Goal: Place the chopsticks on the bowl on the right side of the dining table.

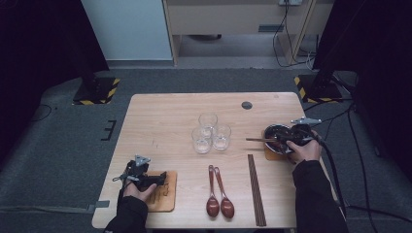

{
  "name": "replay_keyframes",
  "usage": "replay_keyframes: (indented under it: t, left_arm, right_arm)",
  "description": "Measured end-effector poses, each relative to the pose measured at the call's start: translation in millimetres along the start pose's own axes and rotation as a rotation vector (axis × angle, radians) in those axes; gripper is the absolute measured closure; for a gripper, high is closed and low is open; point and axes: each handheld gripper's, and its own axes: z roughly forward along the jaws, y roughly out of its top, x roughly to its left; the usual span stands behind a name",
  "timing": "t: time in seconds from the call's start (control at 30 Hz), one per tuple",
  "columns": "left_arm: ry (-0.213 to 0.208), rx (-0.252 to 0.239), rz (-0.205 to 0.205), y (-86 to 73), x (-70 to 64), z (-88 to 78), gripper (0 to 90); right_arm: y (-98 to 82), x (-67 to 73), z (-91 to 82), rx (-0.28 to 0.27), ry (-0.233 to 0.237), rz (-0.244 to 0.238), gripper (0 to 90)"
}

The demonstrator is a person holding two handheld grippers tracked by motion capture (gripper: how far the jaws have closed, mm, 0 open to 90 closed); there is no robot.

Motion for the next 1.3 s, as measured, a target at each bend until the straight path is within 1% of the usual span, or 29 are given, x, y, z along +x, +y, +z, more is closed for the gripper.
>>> replay_keyframes:
  t: [0.13,0.3,0.37,0.4,0.47,0.6,0.67,0.7,0.77,0.87,0.97,1.0,1.03,1.17,1.3]
  left_arm:
    - [0.0,0.0,0.0,0.0,0.0,0.0,0.0]
    - [0.0,0.0,0.0,0.0,0.0,0.0,0.0]
    - [0.0,0.0,0.0,0.0,0.0,0.0,0.0]
    - [0.0,0.0,0.0,0.0,0.0,0.0,0.0]
    - [0.0,0.0,0.0,0.0,0.0,0.0,0.0]
    - [0.0,0.0,0.0,0.0,0.0,0.0,0.0]
    - [0.0,0.0,0.0,0.0,0.0,0.0,0.0]
    - [0.0,0.0,0.0,0.0,0.0,0.0,0.0]
    - [0.0,0.0,0.0,0.0,0.0,0.0,0.0]
    - [0.0,0.0,0.0,0.0,0.0,0.0,0.0]
    - [0.0,0.0,0.0,0.0,0.0,0.0,0.0]
    - [0.0,0.0,0.0,0.0,0.0,0.0,0.0]
    - [0.0,0.0,0.0,0.0,0.0,0.0,0.0]
    - [0.0,0.0,0.0,0.0,0.0,0.0,0.0]
    - [0.0,0.0,0.0,0.0,0.0,0.0,0.0]
  right_arm:
    - [-0.1,0.7,-1.6,-0.006,0.002,-0.002,42.0]
    - [1.3,1.4,-9.6,-0.055,0.008,-0.002,41.9]
    - [1.6,1.6,-12.3,-0.063,0.012,-0.002,42.0]
    - [1.5,2.7,-18.5,-0.086,0.018,0.006,42.6]
    - [0.4,3.1,-25.3,-0.106,0.022,0.01,43.4]
    - [-5.2,1.9,-37.5,-0.119,0.024,0.019,45.2]
    - [-9.7,-1.5,-43.1,-0.132,0.018,0.039,45.9]
    - [-9.7,-1.5,-43.1,-0.132,0.018,0.039,45.9]
    - [-17.5,-7.9,-50.2,-0.132,0.009,0.063,47.1]
    - [-23.6,-12.7,-54.8,-0.133,0.002,0.08,48.1]
    - [-30.0,-16.6,-58.9,-0.132,-0.01,0.087,49.0]
    - [-30.0,-16.6,-58.9,-0.132,-0.01,0.087,49.0]
    - [-35.1,-18.5,-59.9,-0.123,-0.021,0.092,49.5]
    - [-39.7,-21.4,-59.9,-0.109,-0.029,0.11,49.7]
    - [-41.3,-22.7,-57.1,-0.098,-0.033,0.109,49.6]
